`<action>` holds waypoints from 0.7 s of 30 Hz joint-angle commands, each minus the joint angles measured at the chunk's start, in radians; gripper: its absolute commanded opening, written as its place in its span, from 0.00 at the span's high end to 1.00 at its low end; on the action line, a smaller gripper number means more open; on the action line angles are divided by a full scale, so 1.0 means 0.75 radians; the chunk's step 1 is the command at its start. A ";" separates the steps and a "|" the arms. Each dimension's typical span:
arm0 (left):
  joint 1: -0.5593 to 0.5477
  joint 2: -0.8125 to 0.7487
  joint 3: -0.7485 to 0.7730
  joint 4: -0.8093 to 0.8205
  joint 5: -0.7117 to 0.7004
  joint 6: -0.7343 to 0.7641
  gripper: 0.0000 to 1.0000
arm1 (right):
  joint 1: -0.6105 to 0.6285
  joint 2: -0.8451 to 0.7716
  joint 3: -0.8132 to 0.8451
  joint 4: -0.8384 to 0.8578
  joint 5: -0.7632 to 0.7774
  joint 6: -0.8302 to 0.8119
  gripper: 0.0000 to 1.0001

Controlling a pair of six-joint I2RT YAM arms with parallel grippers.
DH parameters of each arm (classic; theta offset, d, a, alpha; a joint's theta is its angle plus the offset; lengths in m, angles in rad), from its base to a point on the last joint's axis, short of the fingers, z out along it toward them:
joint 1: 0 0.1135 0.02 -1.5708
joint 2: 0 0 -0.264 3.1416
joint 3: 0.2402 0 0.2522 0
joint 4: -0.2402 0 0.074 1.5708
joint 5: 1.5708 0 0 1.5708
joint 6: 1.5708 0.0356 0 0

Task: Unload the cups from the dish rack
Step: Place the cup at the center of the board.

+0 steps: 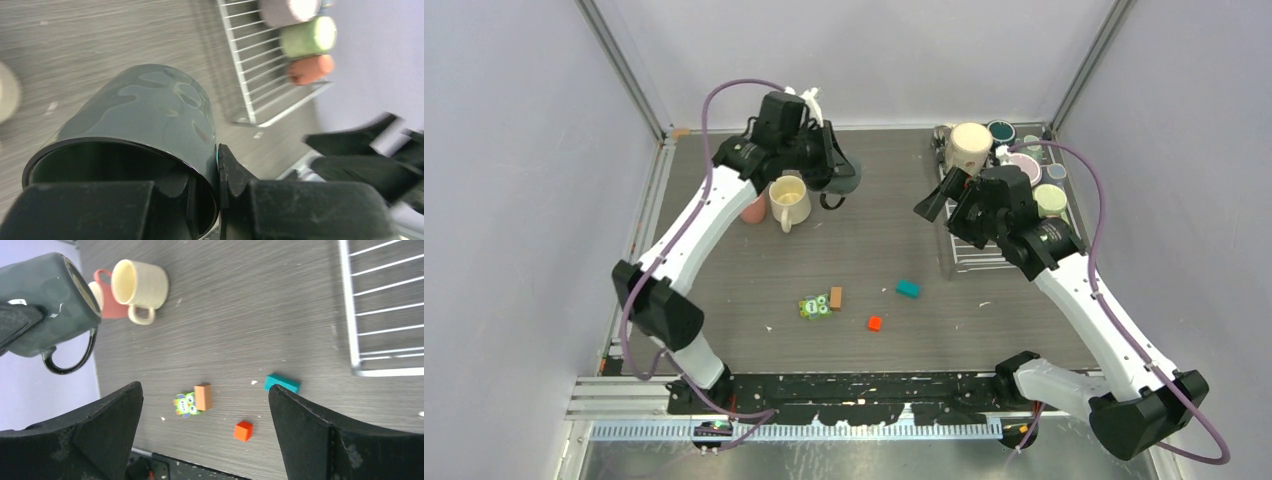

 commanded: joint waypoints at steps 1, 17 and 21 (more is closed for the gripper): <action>-0.046 0.173 0.207 -0.259 -0.265 0.298 1.00 | 0.000 -0.057 0.076 -0.127 0.201 -0.058 0.00; -0.133 0.804 0.774 -0.548 -0.688 0.553 1.00 | 0.000 -0.105 0.152 -0.259 0.265 -0.071 0.00; -0.133 0.883 0.809 -0.558 -0.697 0.560 1.00 | 0.000 -0.115 0.160 -0.287 0.273 -0.078 0.00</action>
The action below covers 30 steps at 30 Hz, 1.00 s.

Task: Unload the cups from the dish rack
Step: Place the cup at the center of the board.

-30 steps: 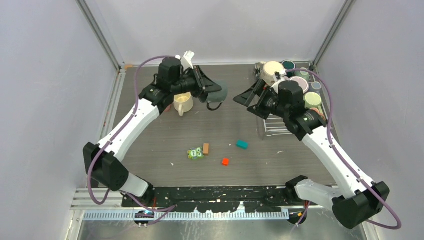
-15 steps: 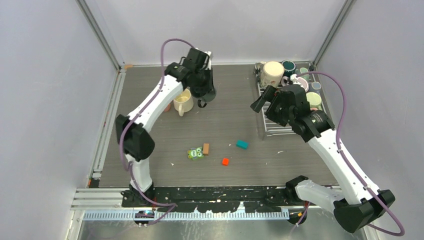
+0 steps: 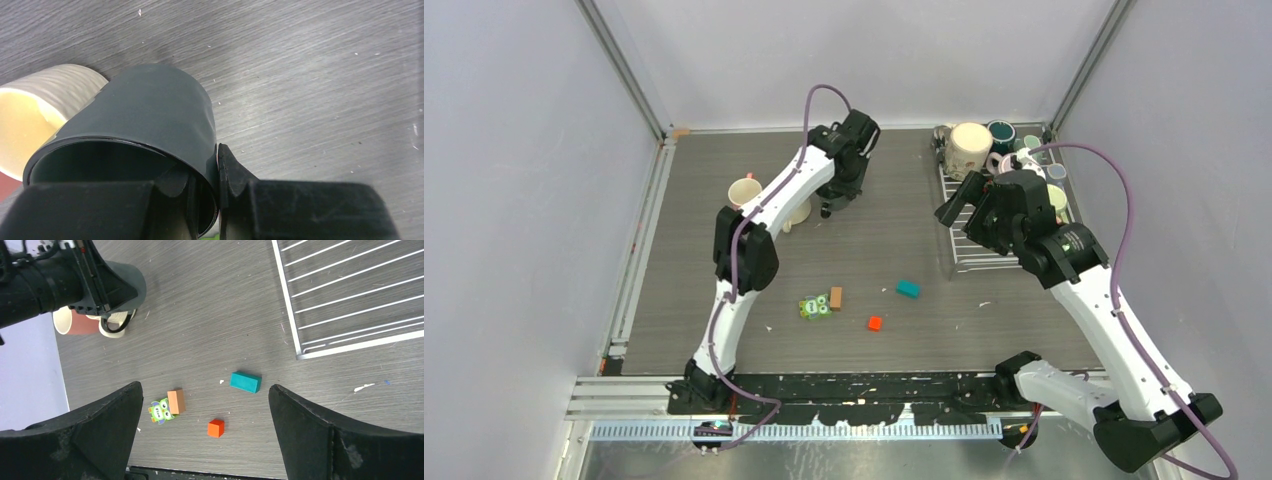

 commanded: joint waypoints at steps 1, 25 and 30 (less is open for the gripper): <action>0.004 0.028 0.086 -0.005 -0.073 0.053 1.00 | 0.000 -0.038 0.056 -0.025 0.042 -0.023 0.00; 0.052 0.218 0.118 -0.006 -0.033 0.133 0.96 | 0.000 -0.027 0.033 -0.004 0.007 -0.002 0.00; 0.055 0.224 0.134 -0.004 -0.024 0.143 0.78 | 0.000 -0.019 0.034 -0.006 0.001 0.002 0.00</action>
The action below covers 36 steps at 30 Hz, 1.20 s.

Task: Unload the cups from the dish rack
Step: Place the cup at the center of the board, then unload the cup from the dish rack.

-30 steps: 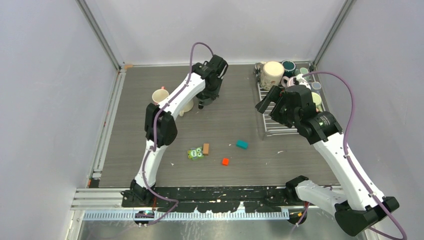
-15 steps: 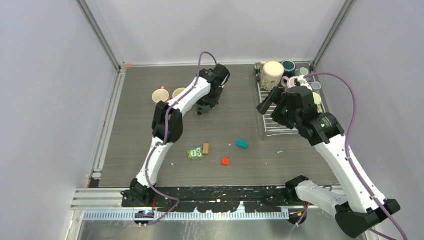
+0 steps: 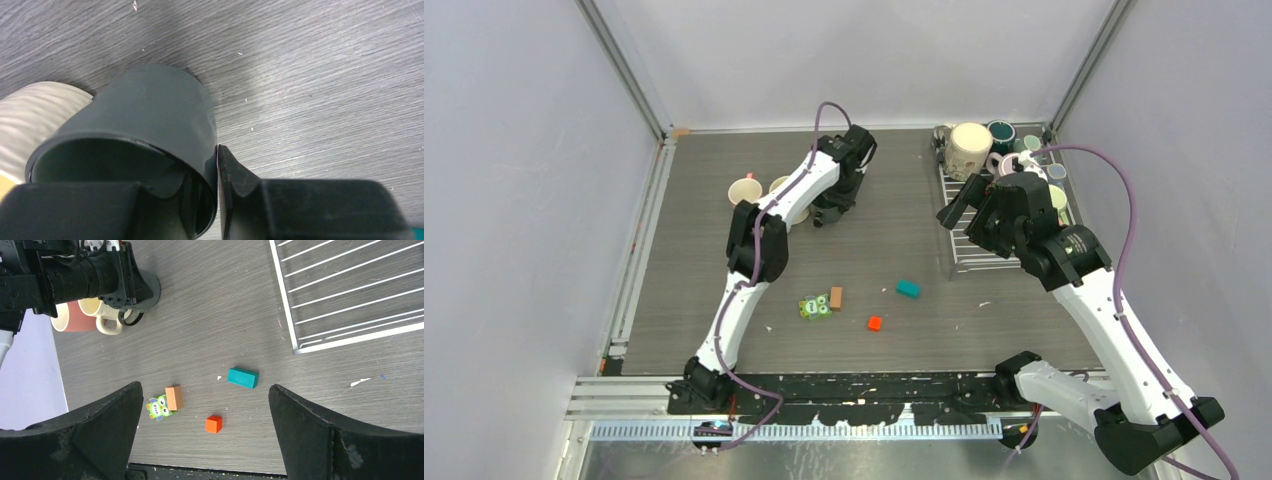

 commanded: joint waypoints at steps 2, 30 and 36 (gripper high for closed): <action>0.011 -0.011 0.096 0.006 -0.002 0.039 0.75 | 0.000 0.000 0.030 0.029 -0.001 0.004 0.00; -0.037 -0.891 -0.453 0.229 0.321 -0.114 0.00 | -0.003 0.141 0.137 -0.075 0.270 -0.012 0.00; -0.082 -1.154 -0.762 0.317 0.375 -0.149 0.00 | -0.101 0.187 0.122 -0.067 0.408 -0.059 0.00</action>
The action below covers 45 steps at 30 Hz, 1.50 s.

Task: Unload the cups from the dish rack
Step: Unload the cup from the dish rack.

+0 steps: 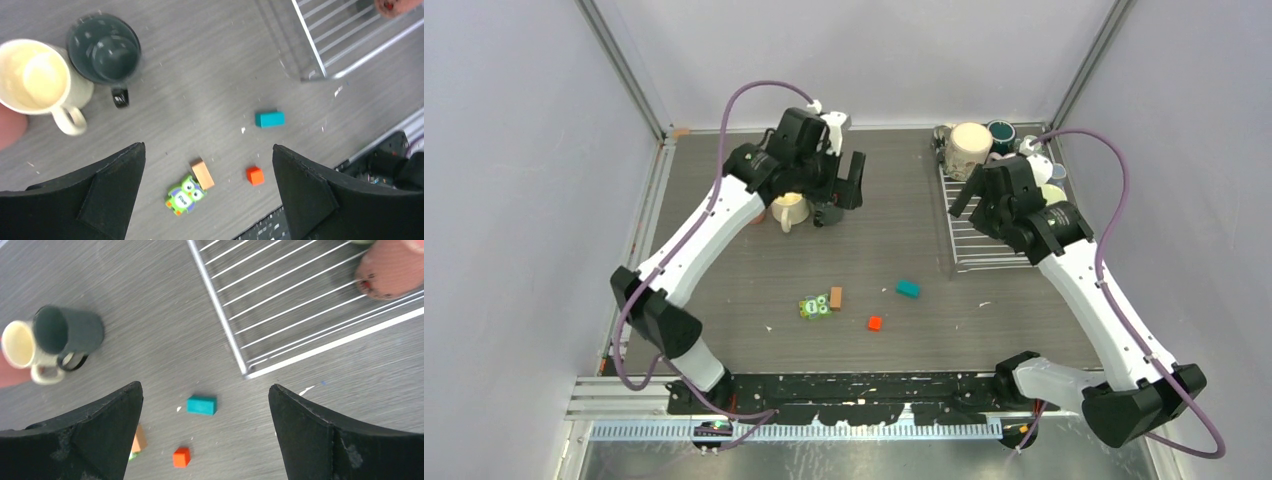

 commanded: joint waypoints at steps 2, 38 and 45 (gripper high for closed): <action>-0.029 -0.194 -0.217 0.105 0.082 -0.034 0.00 | -0.152 0.020 0.014 0.032 0.152 -0.069 0.00; -0.050 -0.569 -0.771 0.330 0.278 -0.078 0.00 | -0.750 0.544 -0.076 0.492 0.126 -0.621 0.04; -0.060 -0.574 -0.779 0.331 0.276 -0.076 0.00 | -0.750 0.580 -0.092 0.499 0.154 -0.621 0.07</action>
